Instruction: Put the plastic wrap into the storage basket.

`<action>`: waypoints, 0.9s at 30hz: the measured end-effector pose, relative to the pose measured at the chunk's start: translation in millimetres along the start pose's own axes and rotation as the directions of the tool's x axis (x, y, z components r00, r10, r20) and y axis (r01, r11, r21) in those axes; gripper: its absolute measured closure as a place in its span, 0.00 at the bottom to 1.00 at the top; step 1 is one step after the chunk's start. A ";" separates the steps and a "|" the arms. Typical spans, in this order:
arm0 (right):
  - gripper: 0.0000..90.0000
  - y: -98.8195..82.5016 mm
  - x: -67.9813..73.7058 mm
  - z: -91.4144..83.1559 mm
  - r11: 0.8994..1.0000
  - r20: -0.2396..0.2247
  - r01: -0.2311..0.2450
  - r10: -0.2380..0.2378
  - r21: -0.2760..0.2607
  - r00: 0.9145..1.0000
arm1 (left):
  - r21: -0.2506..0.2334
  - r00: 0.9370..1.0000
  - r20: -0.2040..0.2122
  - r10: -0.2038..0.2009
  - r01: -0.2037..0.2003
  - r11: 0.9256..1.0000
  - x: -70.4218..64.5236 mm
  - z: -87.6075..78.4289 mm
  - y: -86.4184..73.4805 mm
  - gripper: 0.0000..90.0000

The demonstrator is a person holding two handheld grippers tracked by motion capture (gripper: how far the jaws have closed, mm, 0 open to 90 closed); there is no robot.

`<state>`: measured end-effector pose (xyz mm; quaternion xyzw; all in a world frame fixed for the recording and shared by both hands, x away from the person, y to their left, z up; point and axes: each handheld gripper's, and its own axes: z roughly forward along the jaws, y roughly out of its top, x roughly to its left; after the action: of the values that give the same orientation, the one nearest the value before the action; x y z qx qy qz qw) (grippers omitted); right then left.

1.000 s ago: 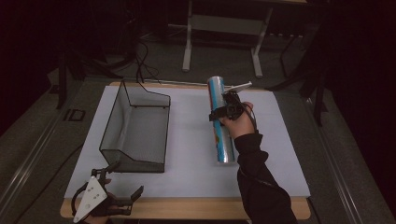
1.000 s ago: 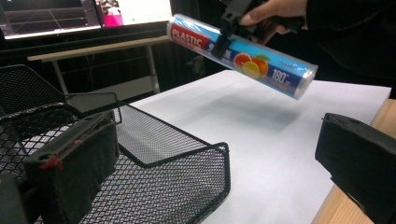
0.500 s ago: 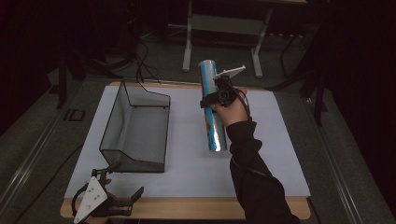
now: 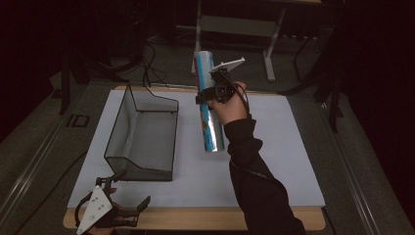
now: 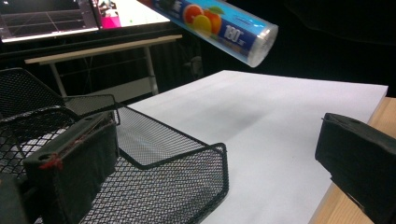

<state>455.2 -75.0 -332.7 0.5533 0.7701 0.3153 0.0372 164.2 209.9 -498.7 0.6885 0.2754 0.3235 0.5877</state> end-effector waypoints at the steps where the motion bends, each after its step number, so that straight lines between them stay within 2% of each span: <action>1: 0.35 1.1 3.3 0.9 1.000 0.001 0.002 -0.002 -0.004 1.000 | 0.000 1.000 0.000 0.001 -0.001 1.000 -0.1 -0.1 0.0 0.00; 7: 0.35 10.5 26.9 7.5 1.000 -0.013 0.026 -0.026 -0.006 1.000 | -0.001 1.000 0.003 0.004 -0.004 1.000 -0.1 -1.0 0.2 0.00; 11: 0.35 16.9 42.1 11.7 0.999 -0.028 0.045 -0.046 -0.031 0.999 | -0.006 1.000 0.008 0.004 -0.004 1.000 -0.3 -1.7 0.5 0.00; 16: 0.35 21.8 57.7 20.0 0.998 -0.061 0.038 -0.041 -0.043 0.997 | -0.005 1.000 0.012 0.010 -0.010 1.000 -1.1 -1.4 0.7 0.00; 22: 0.35 24.0 77.8 40.2 0.998 -0.091 0.051 -0.054 -0.031 0.994 | -0.006 1.000 0.017 0.018 -0.018 1.000 -2.1 -1.7 1.1 0.00; 27: 0.35 22.1 88.8 59.5 0.999 -0.136 0.027 -0.033 -0.046 0.990 | -0.007 1.000 0.021 0.018 -0.018 1.000 -1.4 -2.3 1.1 0.00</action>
<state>463.5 33.3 -342.7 0.5178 0.7720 0.3686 0.0012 161.6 210.1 -497.6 0.6922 0.2619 0.3223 0.5902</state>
